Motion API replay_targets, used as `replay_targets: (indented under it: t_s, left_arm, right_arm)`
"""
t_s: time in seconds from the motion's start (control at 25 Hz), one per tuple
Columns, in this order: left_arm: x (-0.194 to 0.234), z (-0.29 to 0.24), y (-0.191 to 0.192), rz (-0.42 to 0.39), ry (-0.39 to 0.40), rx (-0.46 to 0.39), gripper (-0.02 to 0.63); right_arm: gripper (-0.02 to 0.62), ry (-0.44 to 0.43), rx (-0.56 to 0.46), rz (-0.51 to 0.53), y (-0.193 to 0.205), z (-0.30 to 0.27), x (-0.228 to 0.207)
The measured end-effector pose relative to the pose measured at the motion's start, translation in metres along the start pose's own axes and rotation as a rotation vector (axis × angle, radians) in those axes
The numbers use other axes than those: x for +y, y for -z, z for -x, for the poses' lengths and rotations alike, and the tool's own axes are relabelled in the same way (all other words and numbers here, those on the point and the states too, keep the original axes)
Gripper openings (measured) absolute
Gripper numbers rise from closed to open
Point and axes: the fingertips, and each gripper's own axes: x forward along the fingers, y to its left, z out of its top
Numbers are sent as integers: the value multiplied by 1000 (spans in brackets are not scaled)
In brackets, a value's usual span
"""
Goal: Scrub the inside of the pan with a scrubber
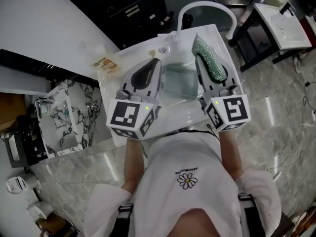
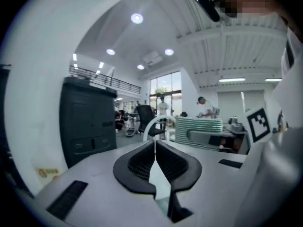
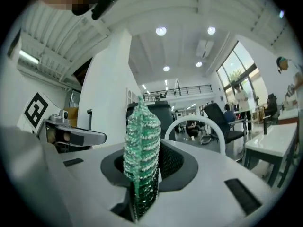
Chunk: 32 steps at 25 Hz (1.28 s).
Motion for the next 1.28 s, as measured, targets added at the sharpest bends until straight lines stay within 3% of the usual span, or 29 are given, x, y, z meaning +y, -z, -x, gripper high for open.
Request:
replay_targets:
  t_s: [0.08, 0.16, 0.32, 0.56, 0.8, 1.08, 1.28]
  left_arm:
    - [12, 8, 3, 4, -128, -36, 23]
    - [17, 12, 13, -44, -197, -14, 18]
    - [15, 15, 20, -19, -209, -17, 17]
    - [18, 21, 8, -47, -247, -77, 16]
    - [28, 23, 11, -35, -267, -66, 15]
    - [26, 31, 1, -41, -293, -118, 15]
    - [21, 34, -6, -100, -320, -144, 15]
  right_arm:
    - [64, 35, -40, 49, -8, 14, 1]
    - [63, 82, -58, 85, -7, 24, -1]
    - [63, 148, -8, 163, 12, 32, -7]
    - [63, 148, 35, 132, 23, 31, -9]
    - [63, 161, 45, 159, 24, 30, -9]
    - [63, 176, 60, 135, 28, 35, -11]
    - [63, 192, 65, 117, 30, 42, -15]
